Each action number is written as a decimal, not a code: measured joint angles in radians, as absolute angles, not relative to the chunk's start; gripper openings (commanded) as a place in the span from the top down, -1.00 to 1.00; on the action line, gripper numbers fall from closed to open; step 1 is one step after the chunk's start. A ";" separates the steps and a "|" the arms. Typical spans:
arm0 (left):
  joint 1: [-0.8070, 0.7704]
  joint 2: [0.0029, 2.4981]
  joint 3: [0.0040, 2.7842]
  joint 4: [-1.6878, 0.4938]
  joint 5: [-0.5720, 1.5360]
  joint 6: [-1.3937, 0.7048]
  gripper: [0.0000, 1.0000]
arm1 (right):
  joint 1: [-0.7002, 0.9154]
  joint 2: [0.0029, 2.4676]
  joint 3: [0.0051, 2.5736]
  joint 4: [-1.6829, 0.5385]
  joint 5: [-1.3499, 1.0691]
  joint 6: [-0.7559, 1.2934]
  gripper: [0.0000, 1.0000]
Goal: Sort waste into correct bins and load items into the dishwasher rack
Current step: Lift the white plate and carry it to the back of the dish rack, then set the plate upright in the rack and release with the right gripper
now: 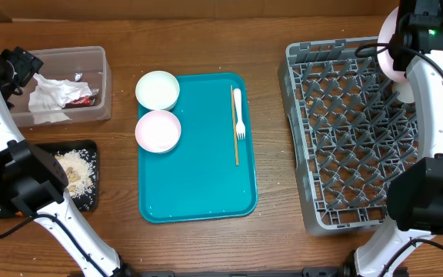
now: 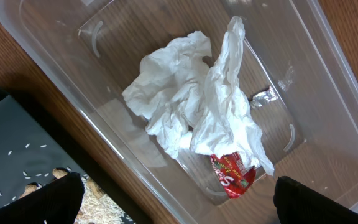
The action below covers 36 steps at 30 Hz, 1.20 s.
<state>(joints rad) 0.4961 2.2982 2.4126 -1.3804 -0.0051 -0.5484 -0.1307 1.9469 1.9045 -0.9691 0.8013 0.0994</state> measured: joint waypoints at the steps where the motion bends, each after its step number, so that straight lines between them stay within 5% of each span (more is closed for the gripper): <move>1: 0.496 2.298 2.413 -1.380 -0.005 -0.548 -0.99 | -0.131 1.947 1.904 -0.960 0.802 0.095 0.92; 11: 0.496 2.298 2.413 -1.380 -0.005 -0.548 -1.00 | -0.146 1.947 1.769 -0.897 0.799 0.071 0.92; 15: 0.496 2.298 2.413 -1.380 -0.005 -0.548 -0.99 | -0.134 1.950 1.757 -0.883 0.793 0.070 0.69; 16: 0.496 2.298 2.413 -1.380 -0.005 -0.548 -1.00 | -0.130 1.950 1.757 -0.882 0.793 0.066 0.25; 17: 0.496 2.298 2.413 -1.380 -0.005 -0.548 -1.00 | -0.124 1.950 1.757 -0.883 0.791 0.065 -0.48; 18: 0.496 2.298 2.413 -1.380 -0.005 -0.548 -1.00 | -0.117 1.950 1.757 -0.883 0.790 0.069 -1.00; 29: 0.496 2.298 2.413 -1.380 -0.006 -0.548 -1.00 | 0.075 1.937 1.808 -0.989 0.542 0.075 -1.00; 36: 0.496 2.298 2.413 -1.380 -0.005 -0.548 -0.99 | 0.262 1.884 1.897 -0.988 -0.114 0.077 -1.00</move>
<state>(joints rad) 0.4961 2.2982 2.4126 -1.3804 -0.0051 -0.5484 0.2615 1.8839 1.8969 -0.9878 -0.1139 0.0769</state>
